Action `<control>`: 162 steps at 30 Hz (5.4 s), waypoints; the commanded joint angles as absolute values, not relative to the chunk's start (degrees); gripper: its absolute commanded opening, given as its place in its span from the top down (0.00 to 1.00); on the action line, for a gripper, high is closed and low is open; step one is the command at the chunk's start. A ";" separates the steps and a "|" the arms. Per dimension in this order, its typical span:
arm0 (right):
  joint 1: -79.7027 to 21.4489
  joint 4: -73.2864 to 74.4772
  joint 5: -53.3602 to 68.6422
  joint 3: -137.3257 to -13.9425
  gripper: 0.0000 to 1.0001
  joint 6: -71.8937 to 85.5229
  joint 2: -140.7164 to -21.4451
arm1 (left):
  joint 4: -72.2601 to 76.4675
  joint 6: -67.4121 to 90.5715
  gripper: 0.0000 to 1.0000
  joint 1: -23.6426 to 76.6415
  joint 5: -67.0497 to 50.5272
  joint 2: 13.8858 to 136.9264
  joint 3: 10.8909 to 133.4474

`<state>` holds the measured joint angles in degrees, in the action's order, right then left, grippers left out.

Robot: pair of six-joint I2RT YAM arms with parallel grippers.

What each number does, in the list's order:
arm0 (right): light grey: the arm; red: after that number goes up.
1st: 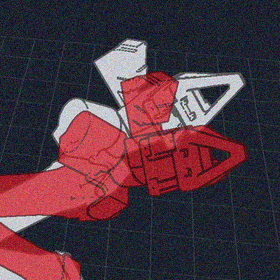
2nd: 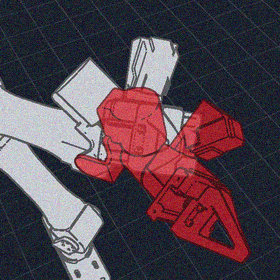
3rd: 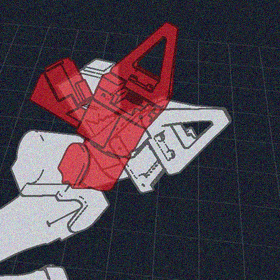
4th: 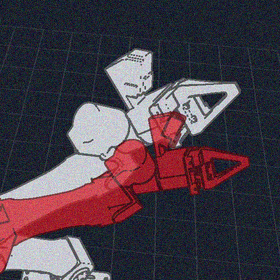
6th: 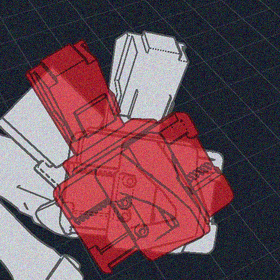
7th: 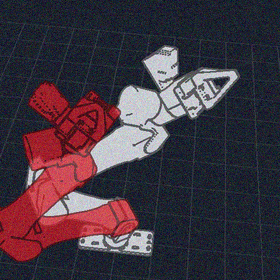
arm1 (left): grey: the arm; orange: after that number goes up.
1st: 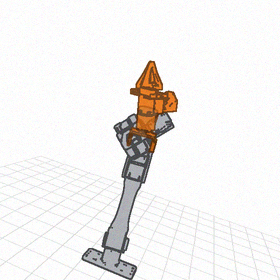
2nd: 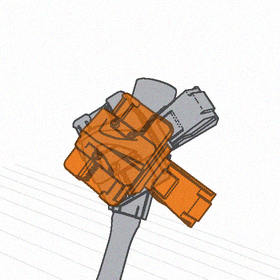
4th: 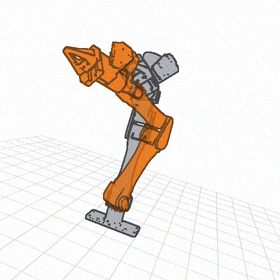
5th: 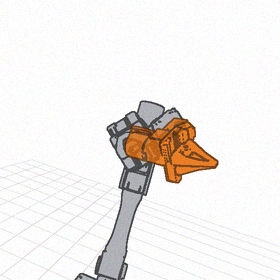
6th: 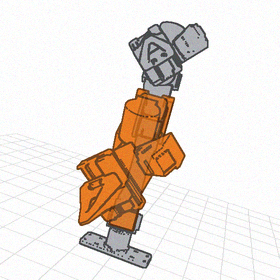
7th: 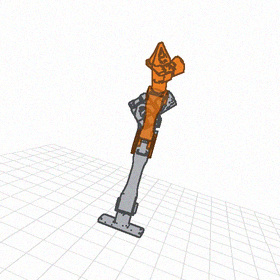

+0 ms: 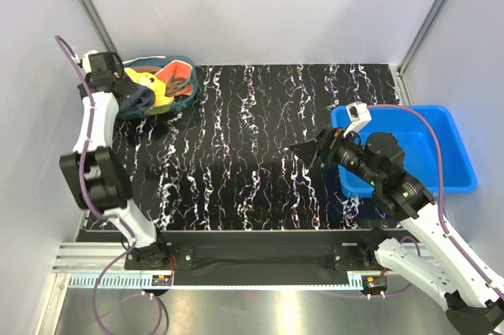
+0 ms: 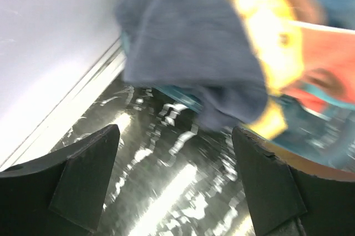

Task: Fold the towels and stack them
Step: Grab crumpled towel, then move the towel to the center of the board, then flatten out the crumpled towel

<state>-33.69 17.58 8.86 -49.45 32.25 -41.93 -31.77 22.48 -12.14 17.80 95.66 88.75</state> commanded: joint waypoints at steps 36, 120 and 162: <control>-33.93 18.19 4.14 -58.18 0.00 26.37 -49.22 | -28.22 22.05 1.00 15.63 -13.89 77.54 89.70; -52.47 30.15 -28.21 -51.77 0.56 34.19 -69.43 | -7.82 49.75 0.81 46.41 -0.18 81.56 33.40; -49.75 25.49 -21.09 -41.04 0.73 54.32 -86.48 | -14.42 43.51 1.00 35.86 1.41 72.07 32.78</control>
